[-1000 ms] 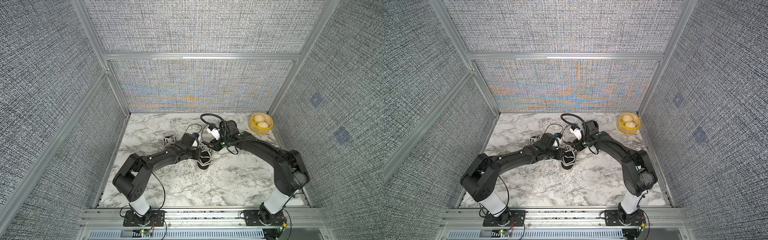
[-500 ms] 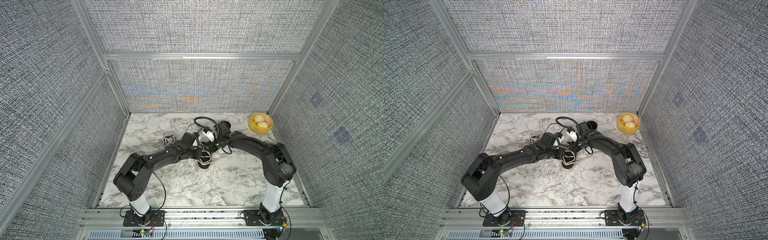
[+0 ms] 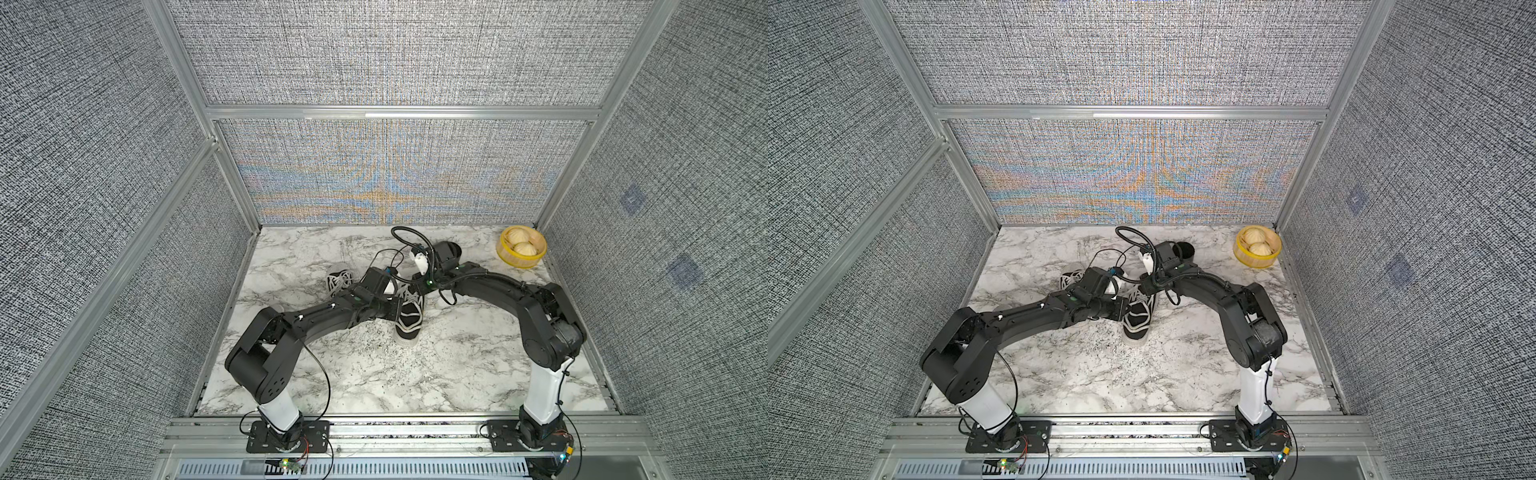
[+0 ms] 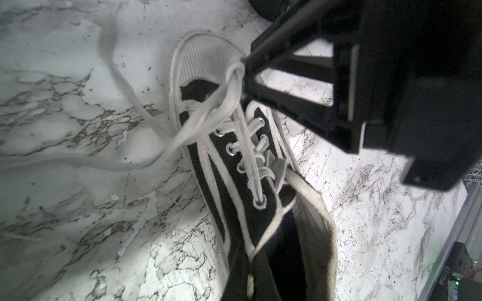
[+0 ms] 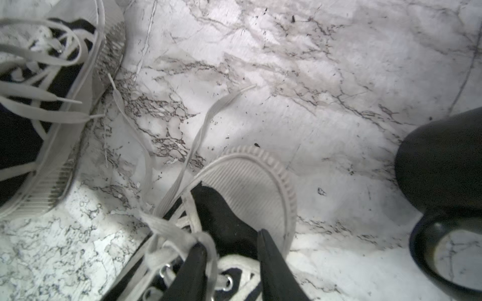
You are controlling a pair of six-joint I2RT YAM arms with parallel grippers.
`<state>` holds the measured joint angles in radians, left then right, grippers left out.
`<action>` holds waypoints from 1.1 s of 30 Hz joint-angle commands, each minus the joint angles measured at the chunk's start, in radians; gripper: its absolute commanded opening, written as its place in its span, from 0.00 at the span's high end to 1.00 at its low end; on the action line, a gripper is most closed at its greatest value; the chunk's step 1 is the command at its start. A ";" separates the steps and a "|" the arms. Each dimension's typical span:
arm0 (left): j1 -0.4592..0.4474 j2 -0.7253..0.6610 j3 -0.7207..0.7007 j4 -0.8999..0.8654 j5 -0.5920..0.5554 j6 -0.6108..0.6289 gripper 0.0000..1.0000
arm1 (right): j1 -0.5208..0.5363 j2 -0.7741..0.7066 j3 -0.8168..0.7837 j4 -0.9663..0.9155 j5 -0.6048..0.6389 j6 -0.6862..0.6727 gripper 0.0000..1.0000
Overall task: Remove the insole from the shoe
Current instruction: Untie the shoelace on the shoe.
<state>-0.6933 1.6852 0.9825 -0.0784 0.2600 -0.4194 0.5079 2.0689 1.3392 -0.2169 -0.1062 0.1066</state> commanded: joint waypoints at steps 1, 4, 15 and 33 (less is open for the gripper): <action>0.000 -0.018 -0.012 0.023 -0.003 -0.002 1.00 | -0.003 -0.009 -0.011 0.074 0.093 0.094 0.67; -0.002 -0.023 -0.023 0.029 -0.001 -0.007 1.00 | -0.002 -0.003 -0.011 0.087 0.133 0.115 0.67; -0.004 -0.077 -0.089 0.028 -0.006 -0.027 1.00 | 0.007 0.020 0.044 0.095 0.541 0.191 0.63; -0.008 -0.209 -0.243 0.024 -0.053 -0.073 1.00 | -0.016 0.081 0.268 0.062 0.611 0.171 0.62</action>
<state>-0.6994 1.4899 0.7486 -0.0391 0.2115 -0.4877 0.5030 2.1456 1.5829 -0.1642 0.4873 0.2760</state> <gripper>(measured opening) 0.057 0.376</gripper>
